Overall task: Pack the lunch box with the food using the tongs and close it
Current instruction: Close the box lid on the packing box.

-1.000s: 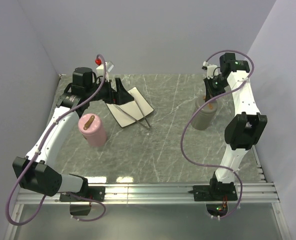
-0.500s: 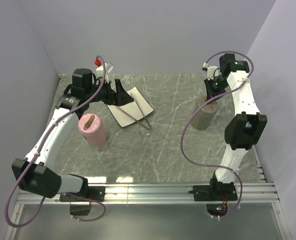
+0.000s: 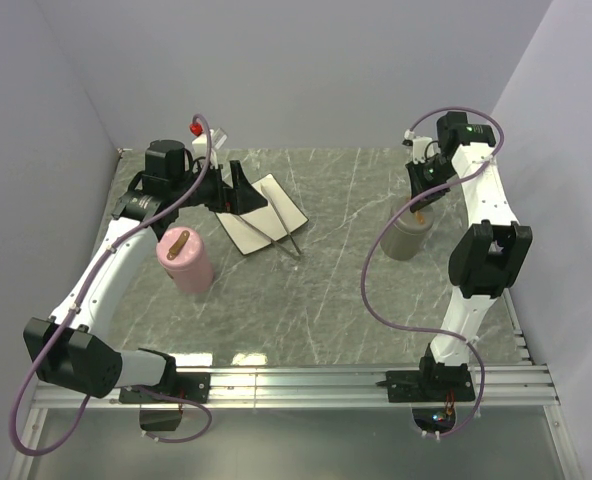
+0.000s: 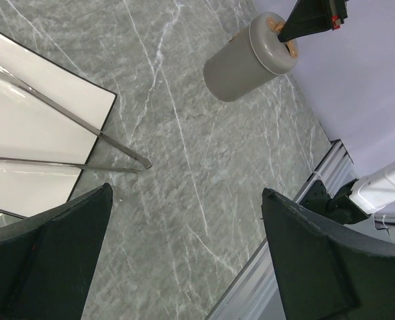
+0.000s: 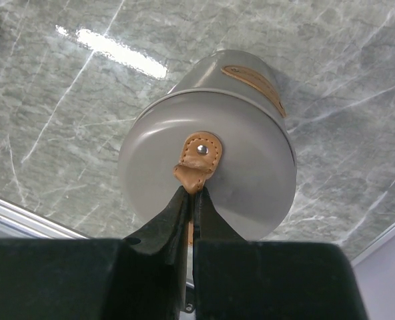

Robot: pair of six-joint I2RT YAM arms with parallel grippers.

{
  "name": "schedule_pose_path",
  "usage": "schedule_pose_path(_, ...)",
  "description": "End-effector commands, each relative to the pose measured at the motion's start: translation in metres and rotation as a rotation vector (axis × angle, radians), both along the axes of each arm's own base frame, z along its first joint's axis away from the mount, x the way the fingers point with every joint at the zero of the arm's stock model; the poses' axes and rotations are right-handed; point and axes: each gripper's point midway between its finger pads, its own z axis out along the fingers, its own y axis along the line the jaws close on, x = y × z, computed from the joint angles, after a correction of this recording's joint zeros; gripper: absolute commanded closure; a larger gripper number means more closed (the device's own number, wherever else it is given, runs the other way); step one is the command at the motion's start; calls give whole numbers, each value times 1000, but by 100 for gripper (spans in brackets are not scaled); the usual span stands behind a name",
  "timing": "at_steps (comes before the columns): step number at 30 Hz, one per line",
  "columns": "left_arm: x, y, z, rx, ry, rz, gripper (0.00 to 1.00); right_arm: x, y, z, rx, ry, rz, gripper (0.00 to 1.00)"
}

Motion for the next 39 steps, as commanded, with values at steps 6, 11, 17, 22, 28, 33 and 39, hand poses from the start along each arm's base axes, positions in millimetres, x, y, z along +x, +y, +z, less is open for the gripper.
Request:
schedule_pose_path(6,0,-2,13,-25,-39,-2,1,-28,8,-5,38,119,31,89)
schedule_pose_path(11,-1,-5,12,-47,-13,-15,1,-23,11,14,57,56,33,62)
schedule_pose_path(17,-1,-5,11,-47,-9,-15,1,-20,17,48,113,-48,28,54)
schedule_pose_path(22,-1,-5,10,-47,-6,-13,1,-19,14,72,109,-127,26,50)
schedule_pose_path(28,0,-4,10,-44,-9,-9,1,-12,3,71,139,-128,-17,49)
schedule_pose_path(33,0,0,9,-47,-11,7,1,12,-40,64,225,-159,-185,62)
schedule_pose_path(39,3,3,8,-50,-6,26,1,37,-72,52,388,-198,-349,71)
